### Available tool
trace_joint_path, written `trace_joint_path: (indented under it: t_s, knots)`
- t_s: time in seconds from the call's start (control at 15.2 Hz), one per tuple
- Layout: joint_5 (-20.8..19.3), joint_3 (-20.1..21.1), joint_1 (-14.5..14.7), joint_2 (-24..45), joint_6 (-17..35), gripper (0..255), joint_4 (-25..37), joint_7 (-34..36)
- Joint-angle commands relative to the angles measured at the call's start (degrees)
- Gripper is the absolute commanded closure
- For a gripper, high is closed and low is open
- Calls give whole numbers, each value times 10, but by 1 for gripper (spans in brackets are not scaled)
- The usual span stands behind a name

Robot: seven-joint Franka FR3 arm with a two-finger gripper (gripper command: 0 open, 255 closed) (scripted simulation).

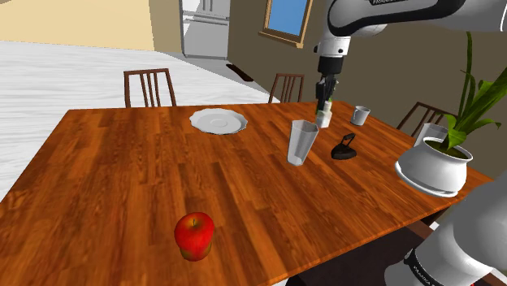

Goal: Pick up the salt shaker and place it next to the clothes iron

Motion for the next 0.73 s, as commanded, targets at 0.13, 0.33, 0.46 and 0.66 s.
trace_joint_path:
  t_s: [0.13, 0.33, 0.46, 0.66]
  knots:
    - [-7, -27, -24, 48, -7, 255, 56, -51]
    - [-7, -44, -41, 90, -14, 255, 108, -86]
    - [-6, -55, -54, 121, -21, 255, 147, -109]
    - [-2, -68, -74, 173, -36, 255, 215, -143]
